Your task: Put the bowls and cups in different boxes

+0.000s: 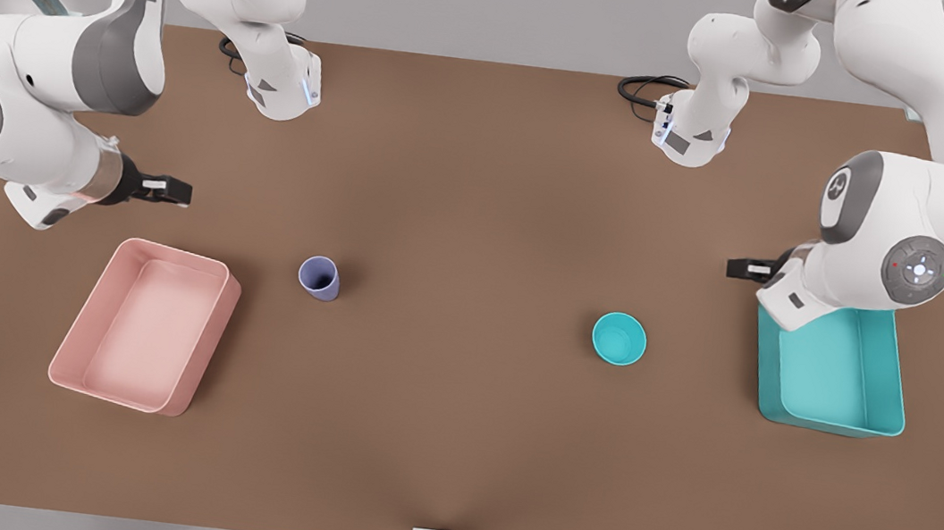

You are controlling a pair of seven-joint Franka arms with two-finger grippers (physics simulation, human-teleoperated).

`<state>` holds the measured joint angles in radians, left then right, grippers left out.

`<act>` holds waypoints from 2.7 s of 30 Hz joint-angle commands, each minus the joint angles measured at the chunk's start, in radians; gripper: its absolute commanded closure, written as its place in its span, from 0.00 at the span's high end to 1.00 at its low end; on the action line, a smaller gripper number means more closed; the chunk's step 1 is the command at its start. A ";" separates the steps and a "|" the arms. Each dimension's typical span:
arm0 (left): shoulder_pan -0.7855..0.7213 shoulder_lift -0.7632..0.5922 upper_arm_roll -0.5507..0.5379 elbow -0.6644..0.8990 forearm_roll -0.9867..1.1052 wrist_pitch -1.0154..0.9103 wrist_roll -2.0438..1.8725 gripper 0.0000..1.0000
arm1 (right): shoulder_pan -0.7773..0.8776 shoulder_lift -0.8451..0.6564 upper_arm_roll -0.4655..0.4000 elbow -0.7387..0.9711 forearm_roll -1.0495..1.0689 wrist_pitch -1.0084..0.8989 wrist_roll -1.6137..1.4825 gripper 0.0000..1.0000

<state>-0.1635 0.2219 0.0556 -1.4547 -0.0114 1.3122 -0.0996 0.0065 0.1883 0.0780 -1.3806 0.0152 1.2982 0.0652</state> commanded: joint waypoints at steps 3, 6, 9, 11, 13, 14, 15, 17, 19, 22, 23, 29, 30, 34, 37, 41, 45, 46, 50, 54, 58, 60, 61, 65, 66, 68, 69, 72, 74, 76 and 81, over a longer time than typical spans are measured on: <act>-0.014 0.026 -0.005 -0.003 0.005 0.025 -0.003 1.00 | 0.006 0.010 0.002 0.011 0.005 0.030 0.053 1.00; -0.126 0.250 -0.014 -0.007 0.105 0.290 -0.023 1.00 | 0.130 0.146 0.011 0.052 0.055 0.141 0.130 1.00; -0.165 0.347 -0.025 -0.087 0.003 0.647 -0.154 1.00 | 0.225 0.289 0.011 0.017 0.063 0.274 0.231 1.00; -0.120 0.375 0.024 -0.188 -0.292 0.786 0.115 1.00 | 0.213 0.272 0.009 -0.096 0.065 0.398 0.228 1.00; -0.120 0.381 0.024 -0.249 -0.325 0.845 0.153 1.00 | 0.179 0.217 0.009 -0.219 0.062 0.478 0.203 1.00; -0.117 0.384 0.024 -0.294 -0.323 0.883 0.196 1.00 | 0.155 0.206 0.009 -0.262 0.065 0.510 0.174 1.00; -0.119 0.390 0.024 -0.316 -0.321 0.906 0.196 1.00 | 0.155 0.206 0.009 -0.311 0.068 0.579 0.174 1.00; -0.120 0.390 0.024 -0.331 -0.320 0.904 0.215 1.00 | 0.159 0.168 0.009 -0.425 0.066 0.726 0.174 1.00; -0.103 0.390 0.024 -0.329 -0.317 0.903 0.264 1.00 | 0.167 0.120 0.011 -0.558 0.066 0.885 0.174 1.00; -0.100 0.390 0.024 -0.340 -0.317 0.900 0.264 0.73 | 0.167 0.146 0.011 -0.626 0.066 0.944 0.176 1.00; -0.100 0.393 0.024 -0.345 -0.317 0.898 0.261 0.59 | 0.168 0.148 0.011 -0.641 0.066 0.951 0.176 1.00; -0.093 0.396 0.024 -0.336 -0.326 0.878 0.256 0.21 | 0.174 0.201 0.012 -0.649 0.075 0.954 0.174 1.00; -0.093 0.387 0.024 -0.334 -0.325 0.868 0.255 0.21 | 0.174 0.204 0.013 -0.649 0.075 0.954 0.174 1.00; -0.064 0.226 0.064 -0.331 -0.197 0.668 0.095 0.21 | 0.174 0.204 0.019 -0.666 0.075 0.954 0.159 1.00; 0.148 0.125 0.075 -0.297 -0.090 0.476 0.087 0.21 | 0.173 0.207 0.026 -0.686 0.075 0.954 0.151 1.00; 0.363 0.131 0.073 -0.222 -0.024 0.440 0.320 0.21 | 0.174 0.214 0.028 -0.701 0.075 0.954 0.145 0.90; 0.420 0.137 0.073 -0.222 0.013 0.443 0.406 0.21 | 0.174 0.204 0.039 -0.695 0.077 0.941 0.134 0.25; 0.430 0.165 0.073 -0.222 0.018 0.470 0.406 0.21 | 0.174 0.204 0.040 -0.693 0.077 0.941 0.134 0.21; 0.504 0.304 0.073 -0.190 0.018 0.636 0.520 0.21 | 0.193 0.209 0.043 -0.675 0.077 0.921 0.134 0.21; 0.522 0.402 0.073 -0.191 0.011 0.745 0.563 0.21 | 0.164 0.126 0.040 -0.491 0.075 0.721 0.081 0.21; 0.527 0.433 0.072 -0.191 0.013 0.757 0.564 0.21 | 0.055 0.143 0.031 -0.238 -0.007 0.537 -0.116 0.21; 0.524 0.439 0.070 -0.188 0.014 0.756 0.564 0.44 | -0.051 0.218 0.031 -0.092 -0.067 0.477 -0.321 0.21; 0.525 0.439 0.070 -0.182 0.011 0.745 0.563 0.80 | -0.091 0.238 0.026 -0.060 -0.093 0.435 -0.369 0.21; 0.521 0.373 0.070 -0.007 0.019 0.385 0.535 1.00 | -0.154 0.370 -0.075 0.094 -0.149 0.415 -0.596 0.21; 0.495 0.372 0.066 0.140 0.031 0.181 0.482 1.00 | -0.168 0.408 -0.106 0.114 -0.147 0.424 -0.634 0.21; 0.305 0.337 0.063 0.359 0.065 -0.117 0.357 1.00 | -0.186 0.465 -0.106 0.103 -0.139 0.426 -0.621 0.21; 0.196 0.284 0.063 0.359 0.065 -0.125 0.313 1.00 | -0.186 0.505 -0.106 0.109 -0.124 0.431 -0.619 0.21; 0.045 0.214 0.041 0.359 0.050 -0.162 0.270 1.00 | -0.180 0.540 -0.098 0.103 -0.100 0.438 -0.568 0.21; 0.048 0.198 -0.052 0.359 0.053 -0.177 0.176 1.00 | -0.175 0.573 -0.096 0.103 -0.089 0.493 -0.558 0.21; 0.052 -0.050 -0.068 -0.062 0.051 0.159 0.132 1.00 | -0.175 0.609 -0.090 0.103 -0.057 0.521 -0.558 0.21; 0.036 -0.053 -0.083 0.017 0.047 0.076 -0.015 1.00 | -0.175 0.637 -0.089 0.101 -0.026 0.540 -0.553 0.21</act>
<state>-0.1261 0.1750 -0.0221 -1.4369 0.0371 1.3802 0.1767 -0.1687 0.8253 -0.0109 -1.2798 -0.0244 1.8138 -0.3139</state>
